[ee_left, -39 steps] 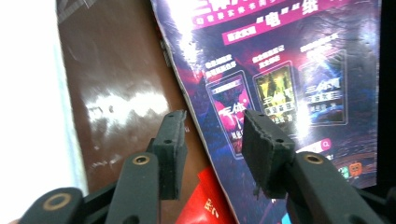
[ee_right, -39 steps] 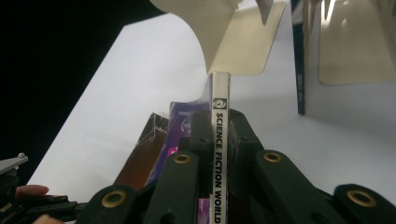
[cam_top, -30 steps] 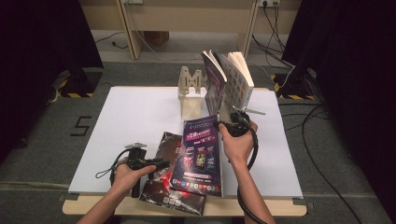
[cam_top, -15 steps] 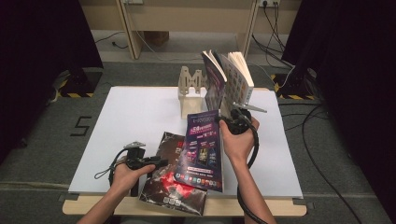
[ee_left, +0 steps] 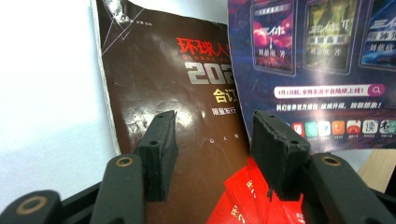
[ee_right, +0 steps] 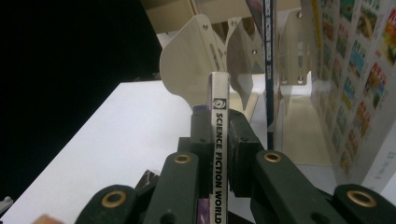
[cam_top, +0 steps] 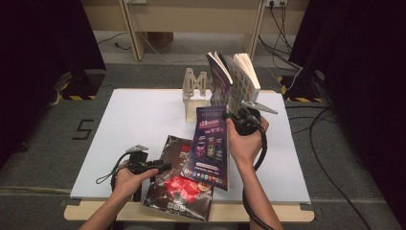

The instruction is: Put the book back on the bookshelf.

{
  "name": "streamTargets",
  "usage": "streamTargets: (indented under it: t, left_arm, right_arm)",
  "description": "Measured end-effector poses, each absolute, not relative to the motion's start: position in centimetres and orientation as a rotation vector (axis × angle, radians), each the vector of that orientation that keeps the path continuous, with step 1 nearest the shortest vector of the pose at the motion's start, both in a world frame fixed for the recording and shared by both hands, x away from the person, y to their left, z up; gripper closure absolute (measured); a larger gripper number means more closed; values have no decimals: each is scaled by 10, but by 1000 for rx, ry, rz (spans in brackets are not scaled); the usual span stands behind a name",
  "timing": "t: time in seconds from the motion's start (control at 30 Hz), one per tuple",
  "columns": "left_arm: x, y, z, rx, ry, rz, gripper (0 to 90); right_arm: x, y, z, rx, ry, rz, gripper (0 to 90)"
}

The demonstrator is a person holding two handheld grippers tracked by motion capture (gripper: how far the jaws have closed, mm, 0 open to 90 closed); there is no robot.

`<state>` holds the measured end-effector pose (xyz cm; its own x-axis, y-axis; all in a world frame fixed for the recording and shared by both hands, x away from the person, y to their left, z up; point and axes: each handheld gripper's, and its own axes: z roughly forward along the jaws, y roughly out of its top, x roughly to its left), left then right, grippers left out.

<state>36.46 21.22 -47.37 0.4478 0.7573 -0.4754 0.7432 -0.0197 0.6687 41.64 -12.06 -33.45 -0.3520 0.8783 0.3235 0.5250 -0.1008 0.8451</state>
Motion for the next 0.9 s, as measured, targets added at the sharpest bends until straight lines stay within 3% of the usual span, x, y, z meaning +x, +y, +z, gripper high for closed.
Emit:
streamTargets:
  t: [0.9]
  left_arm:
    - [364, 216, -473, 1744, 1299, 49, 493]
  right_arm:
    - [418, -108, -301, 1418, 1685, 1447, 833]
